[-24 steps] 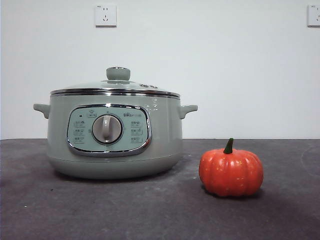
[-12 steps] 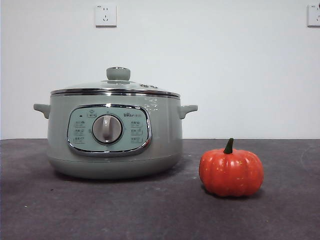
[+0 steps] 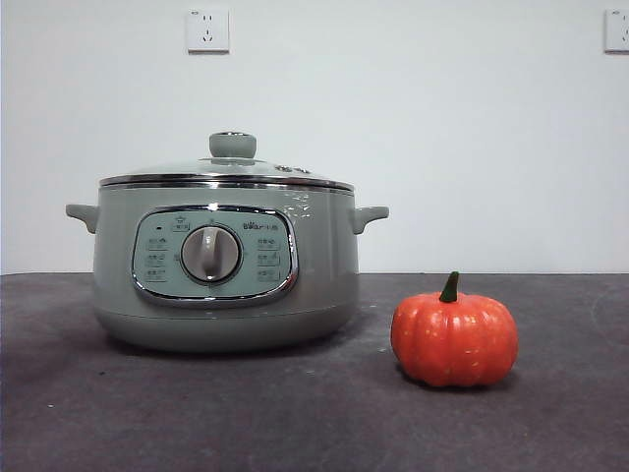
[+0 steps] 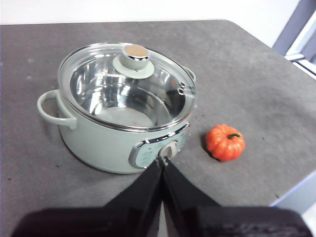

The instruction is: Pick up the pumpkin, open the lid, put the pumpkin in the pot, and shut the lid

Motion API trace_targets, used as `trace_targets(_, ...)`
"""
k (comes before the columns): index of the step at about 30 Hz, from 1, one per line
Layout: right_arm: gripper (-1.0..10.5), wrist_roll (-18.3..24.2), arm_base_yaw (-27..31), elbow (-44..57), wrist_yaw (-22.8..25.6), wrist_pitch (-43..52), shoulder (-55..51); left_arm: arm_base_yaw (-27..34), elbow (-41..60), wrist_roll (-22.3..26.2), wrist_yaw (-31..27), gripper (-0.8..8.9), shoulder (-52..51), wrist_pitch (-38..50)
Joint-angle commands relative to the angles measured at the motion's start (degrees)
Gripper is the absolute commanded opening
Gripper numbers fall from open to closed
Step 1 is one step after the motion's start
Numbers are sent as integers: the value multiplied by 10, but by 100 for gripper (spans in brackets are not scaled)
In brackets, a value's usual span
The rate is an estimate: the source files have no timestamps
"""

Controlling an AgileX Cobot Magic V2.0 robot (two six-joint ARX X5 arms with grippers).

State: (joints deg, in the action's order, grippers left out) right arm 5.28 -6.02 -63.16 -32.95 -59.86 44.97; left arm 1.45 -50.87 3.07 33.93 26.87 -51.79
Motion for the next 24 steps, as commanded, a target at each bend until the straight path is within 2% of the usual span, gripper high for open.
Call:
trace_targets(1,-11,29,-8,-5,0,-12,0,0,-17,26,10,-8,10,-13)
trace_targets(7,11,34,-18,-5,1,-11,0,0,-21,28,7,13,18,-11)
trace_targets(8,29,34,-19,-5,1,-10,0,0,-21,27,7,77,18,-10)
trace_targets(9,102,33,-19,-5,0,-7,0,1,-21,27,7,205,18,-10)
trace_targets(12,472,31,-19,-5,1,-4,0,0,-21,25,7,686,18,-10)
trace_targets(13,600,30,-19,-5,1,-4,0,0,-21,25,7,767,18,-10)
trace_targets(15,699,22,-20,-5,0,-3,2,0,-21,25,7,785,18,-10)
trace_targets(24,693,21,-25,-5,1,-1,14,0,-21,25,7,784,18,-10)
